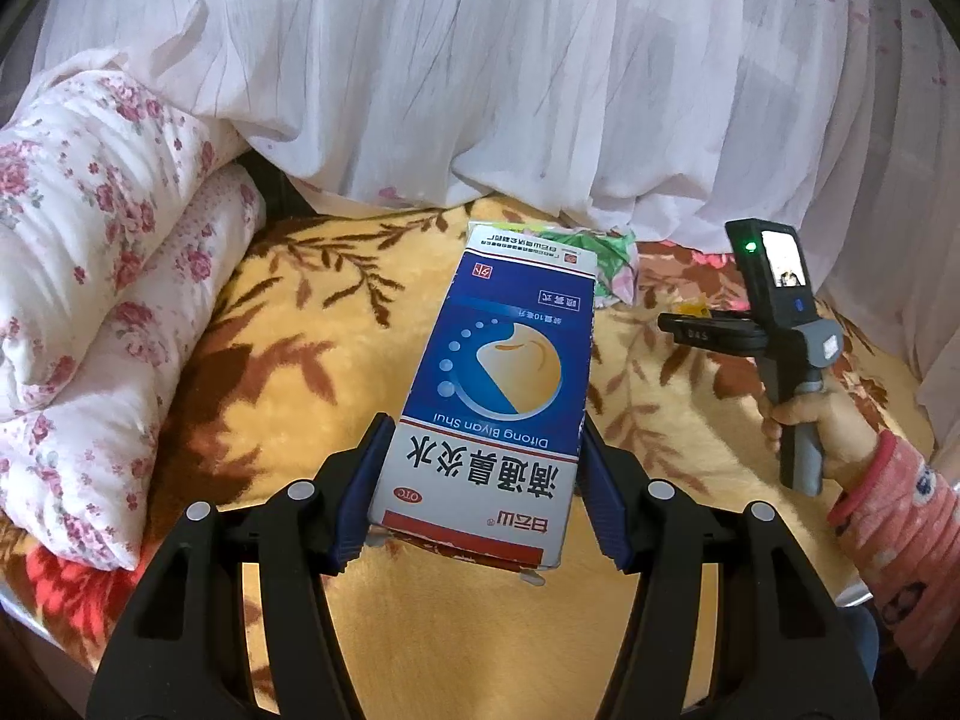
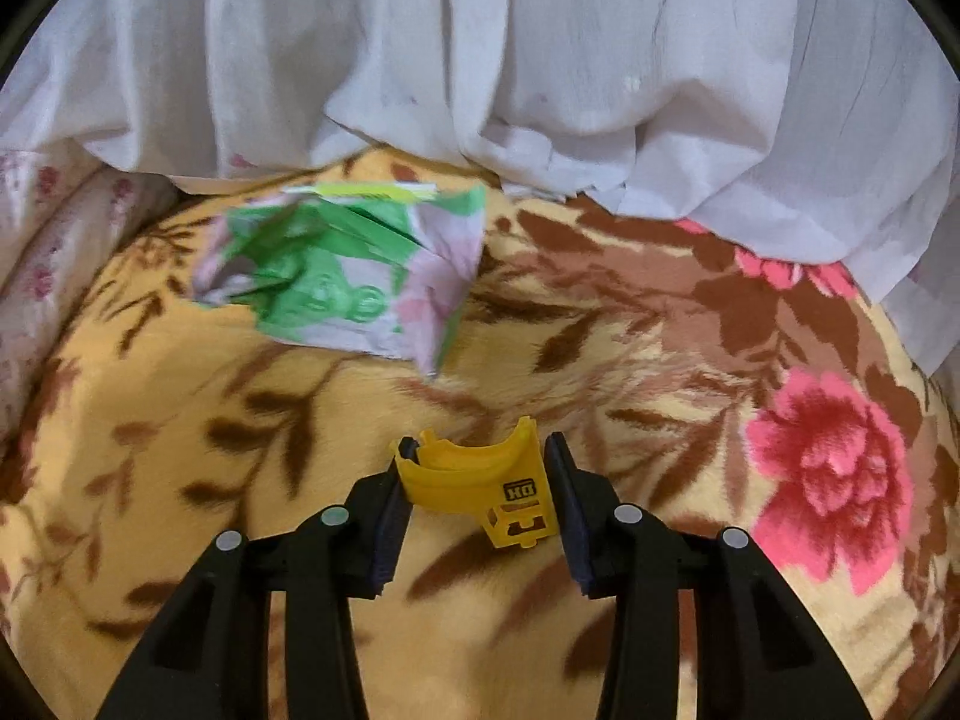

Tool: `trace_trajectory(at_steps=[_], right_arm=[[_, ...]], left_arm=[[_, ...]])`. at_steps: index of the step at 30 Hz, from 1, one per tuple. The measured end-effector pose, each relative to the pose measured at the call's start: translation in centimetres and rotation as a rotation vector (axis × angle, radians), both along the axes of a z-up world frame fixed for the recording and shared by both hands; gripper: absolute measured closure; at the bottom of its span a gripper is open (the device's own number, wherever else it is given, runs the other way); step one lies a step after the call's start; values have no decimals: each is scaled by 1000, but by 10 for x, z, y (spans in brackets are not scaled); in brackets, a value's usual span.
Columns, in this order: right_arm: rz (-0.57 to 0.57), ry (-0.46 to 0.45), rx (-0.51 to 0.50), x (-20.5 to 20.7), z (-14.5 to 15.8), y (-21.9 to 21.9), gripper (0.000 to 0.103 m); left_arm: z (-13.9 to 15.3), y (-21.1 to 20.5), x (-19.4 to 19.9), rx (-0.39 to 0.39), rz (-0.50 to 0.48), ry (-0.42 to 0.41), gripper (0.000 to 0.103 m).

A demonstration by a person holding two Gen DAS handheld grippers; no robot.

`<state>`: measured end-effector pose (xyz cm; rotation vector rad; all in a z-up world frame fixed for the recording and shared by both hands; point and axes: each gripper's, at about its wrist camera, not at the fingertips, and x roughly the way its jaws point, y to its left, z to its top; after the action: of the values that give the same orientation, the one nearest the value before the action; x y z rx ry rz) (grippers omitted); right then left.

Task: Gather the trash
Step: 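Carry the medicine box and yellow clip to the orange bin and open both tools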

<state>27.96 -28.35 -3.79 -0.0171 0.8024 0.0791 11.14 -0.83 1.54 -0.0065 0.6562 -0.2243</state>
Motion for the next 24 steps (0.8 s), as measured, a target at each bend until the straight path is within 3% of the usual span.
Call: trace_trajectory(at_steps=[12, 24], right_arm=[[124, -108, 67, -138, 62, 12, 60], [242, -158, 83, -279, 83, 32, 60]], left_arm=[[21, -14, -55, 14, -29, -49, 45], [13, -23, -123, 32, -82, -49, 45]])
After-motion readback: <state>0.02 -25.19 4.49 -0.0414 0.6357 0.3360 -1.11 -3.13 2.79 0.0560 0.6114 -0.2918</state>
